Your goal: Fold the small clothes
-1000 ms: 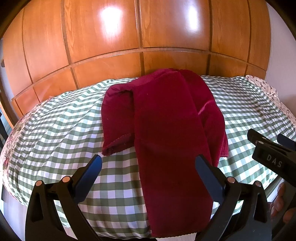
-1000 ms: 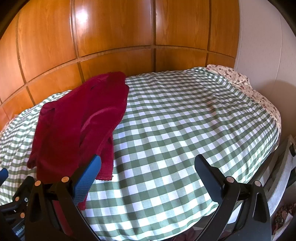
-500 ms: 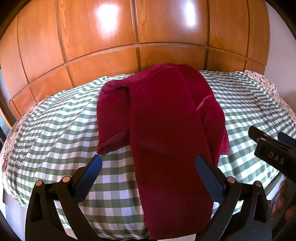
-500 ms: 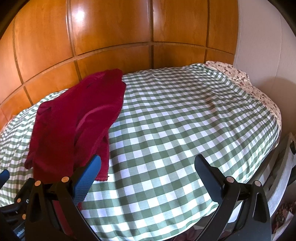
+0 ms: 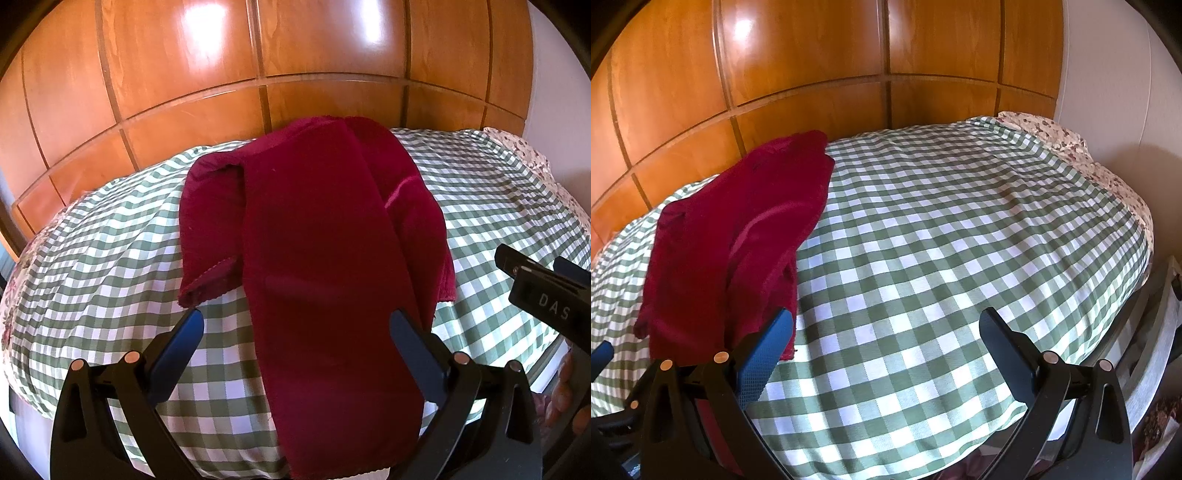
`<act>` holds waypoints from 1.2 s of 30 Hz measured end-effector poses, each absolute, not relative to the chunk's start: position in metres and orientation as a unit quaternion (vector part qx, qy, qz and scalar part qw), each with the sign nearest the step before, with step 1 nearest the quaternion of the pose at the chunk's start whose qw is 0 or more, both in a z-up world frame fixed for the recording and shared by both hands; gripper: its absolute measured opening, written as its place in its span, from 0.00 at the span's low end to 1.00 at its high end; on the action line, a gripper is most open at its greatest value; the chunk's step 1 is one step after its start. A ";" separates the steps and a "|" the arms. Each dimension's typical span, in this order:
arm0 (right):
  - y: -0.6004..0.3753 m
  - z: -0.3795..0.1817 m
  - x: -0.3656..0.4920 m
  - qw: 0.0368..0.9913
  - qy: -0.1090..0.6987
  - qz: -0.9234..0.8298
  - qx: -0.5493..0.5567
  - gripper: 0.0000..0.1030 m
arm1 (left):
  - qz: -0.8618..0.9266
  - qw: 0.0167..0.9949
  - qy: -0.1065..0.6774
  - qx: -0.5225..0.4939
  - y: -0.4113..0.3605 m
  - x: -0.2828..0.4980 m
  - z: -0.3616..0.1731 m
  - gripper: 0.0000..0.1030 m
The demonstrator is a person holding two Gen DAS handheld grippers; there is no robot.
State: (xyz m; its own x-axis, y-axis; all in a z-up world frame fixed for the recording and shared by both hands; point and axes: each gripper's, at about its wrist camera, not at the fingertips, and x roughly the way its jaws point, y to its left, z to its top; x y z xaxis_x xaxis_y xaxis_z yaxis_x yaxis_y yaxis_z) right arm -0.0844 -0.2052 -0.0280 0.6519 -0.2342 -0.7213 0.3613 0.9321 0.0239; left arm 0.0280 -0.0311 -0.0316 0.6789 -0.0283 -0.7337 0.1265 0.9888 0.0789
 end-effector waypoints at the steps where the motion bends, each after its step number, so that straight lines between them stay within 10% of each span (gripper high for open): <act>1: -0.206 -0.029 -0.084 0.905 0.384 -0.164 0.083 0.97 | -0.043 0.914 0.400 0.062 -0.031 0.029 -0.032 0.97; 19: -0.214 -0.040 -0.077 0.894 0.401 -0.177 0.088 0.97 | -0.093 0.888 0.445 0.078 -0.051 0.055 -0.067 0.89; 24: -0.217 -0.041 -0.074 0.894 0.403 -0.173 0.093 0.97 | -0.117 0.885 0.445 0.070 -0.049 0.058 -0.068 0.56; 28: -0.217 -0.036 -0.070 0.901 0.398 -0.131 0.109 0.97 | -0.167 0.877 0.451 0.023 -0.034 0.058 -0.059 0.02; 36: -0.197 -0.039 -0.055 0.877 0.448 0.064 0.163 0.49 | -0.154 0.893 0.417 -0.067 0.025 0.063 -0.025 0.01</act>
State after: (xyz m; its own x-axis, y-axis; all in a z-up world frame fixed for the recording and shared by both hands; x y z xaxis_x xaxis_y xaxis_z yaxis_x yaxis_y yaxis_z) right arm -0.0549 -0.1967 -0.0392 0.5903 0.2587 -0.7646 0.0337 0.9385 0.3436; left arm 0.0631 0.0245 -0.0248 0.6051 -0.3313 -0.7240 0.2194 0.9435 -0.2483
